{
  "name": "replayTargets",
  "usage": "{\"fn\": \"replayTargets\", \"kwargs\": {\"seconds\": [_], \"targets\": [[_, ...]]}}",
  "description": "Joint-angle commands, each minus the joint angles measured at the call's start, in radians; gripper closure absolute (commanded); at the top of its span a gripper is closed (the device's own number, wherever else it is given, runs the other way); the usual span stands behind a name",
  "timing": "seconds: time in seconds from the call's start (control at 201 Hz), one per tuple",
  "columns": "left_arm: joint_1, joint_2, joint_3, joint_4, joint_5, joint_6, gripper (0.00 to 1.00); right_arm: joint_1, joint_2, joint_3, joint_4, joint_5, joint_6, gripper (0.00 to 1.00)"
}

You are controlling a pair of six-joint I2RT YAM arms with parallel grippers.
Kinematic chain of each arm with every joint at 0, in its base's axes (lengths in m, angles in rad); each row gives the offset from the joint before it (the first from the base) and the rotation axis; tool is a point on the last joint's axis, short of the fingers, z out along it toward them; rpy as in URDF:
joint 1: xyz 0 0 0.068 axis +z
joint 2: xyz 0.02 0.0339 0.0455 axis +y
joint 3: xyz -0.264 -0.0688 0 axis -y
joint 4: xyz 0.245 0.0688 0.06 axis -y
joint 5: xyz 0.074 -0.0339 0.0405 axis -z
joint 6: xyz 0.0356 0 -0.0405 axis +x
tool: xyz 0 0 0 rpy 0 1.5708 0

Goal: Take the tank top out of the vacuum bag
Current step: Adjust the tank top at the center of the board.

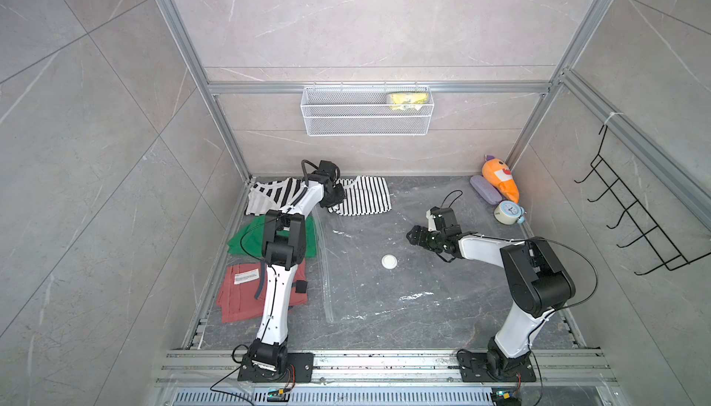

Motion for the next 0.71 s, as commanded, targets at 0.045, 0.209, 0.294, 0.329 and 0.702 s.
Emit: {"fn": "replayTargets", "kwargs": {"seconds": [0.045, 0.209, 0.294, 0.329, 0.702], "targets": [[0.017, 0.030, 0.074, -0.089, -0.061, 0.005, 0.76, 0.005, 0.011, -0.008, -0.006, 0.003, -0.011, 0.21], [0.021, 0.031, 0.102, -0.145, -0.171, 0.047, 0.75, 0.005, 0.020, -0.003, -0.015, 0.005, -0.009, 0.22], [0.020, 0.044, 0.140, -0.165, -0.179, 0.089, 0.71, 0.005, 0.020, -0.002, -0.019, 0.011, -0.009, 0.22], [0.020, 0.050, 0.158, -0.171, -0.170, 0.106, 0.71, 0.005, 0.020, 0.000, -0.022, 0.015, -0.009, 0.22], [-0.014, -0.009, 0.223, -0.241, -0.310, 0.177, 0.69, 0.007, 0.010, -0.005, -0.019, 0.022, -0.015, 0.22]]}}
